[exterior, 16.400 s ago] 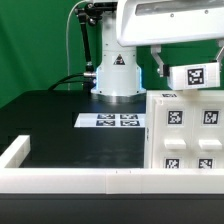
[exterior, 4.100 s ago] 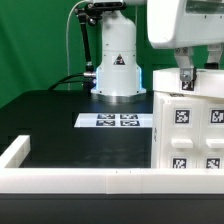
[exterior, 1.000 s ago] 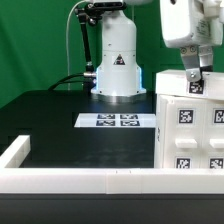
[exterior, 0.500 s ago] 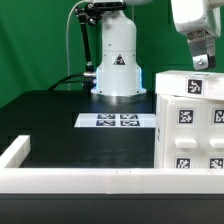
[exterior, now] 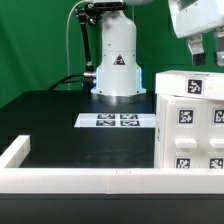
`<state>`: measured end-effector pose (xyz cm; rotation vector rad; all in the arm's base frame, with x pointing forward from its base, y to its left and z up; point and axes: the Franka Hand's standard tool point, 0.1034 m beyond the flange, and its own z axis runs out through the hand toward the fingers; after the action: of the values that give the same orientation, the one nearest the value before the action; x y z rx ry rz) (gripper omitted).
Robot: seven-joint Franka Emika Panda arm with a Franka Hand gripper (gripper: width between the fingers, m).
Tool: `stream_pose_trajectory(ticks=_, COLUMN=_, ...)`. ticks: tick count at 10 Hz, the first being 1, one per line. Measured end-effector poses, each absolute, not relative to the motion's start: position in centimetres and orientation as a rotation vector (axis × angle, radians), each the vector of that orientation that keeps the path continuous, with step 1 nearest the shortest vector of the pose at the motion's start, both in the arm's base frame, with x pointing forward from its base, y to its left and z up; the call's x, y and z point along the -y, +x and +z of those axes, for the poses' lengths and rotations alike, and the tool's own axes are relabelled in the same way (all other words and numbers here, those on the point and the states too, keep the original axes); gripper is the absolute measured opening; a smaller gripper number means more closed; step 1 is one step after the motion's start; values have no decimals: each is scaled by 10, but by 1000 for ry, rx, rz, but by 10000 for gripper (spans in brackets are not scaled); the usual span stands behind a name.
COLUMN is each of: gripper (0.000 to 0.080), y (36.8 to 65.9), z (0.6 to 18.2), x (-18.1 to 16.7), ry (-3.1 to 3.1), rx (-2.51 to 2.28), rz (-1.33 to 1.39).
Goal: Assemble cabinet
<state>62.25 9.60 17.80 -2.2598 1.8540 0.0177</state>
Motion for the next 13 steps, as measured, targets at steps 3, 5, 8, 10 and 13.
stream_pose_trajectory(ticks=3, gripper=797, y=621, z=178, x=-96, ry=-2579, rx=-1399, rz=-26)
stream_pose_trajectory(ticks=5, gripper=797, y=621, z=178, x=-96, ry=-2673, rx=-1217, rz=-47)
stream_pose_trajectory(ticks=8, gripper=797, y=621, z=180, x=-95, ry=-3020, rx=-458, rz=-106)
stream_pose_trajectory(ticks=10, gripper=797, y=625, z=179, x=-97, ry=-3109, rx=-52, rz=-82)
stream_pose_trajectory(ticks=13, gripper=797, y=626, z=179, x=-93, ry=-3108, rx=229, rz=-85)
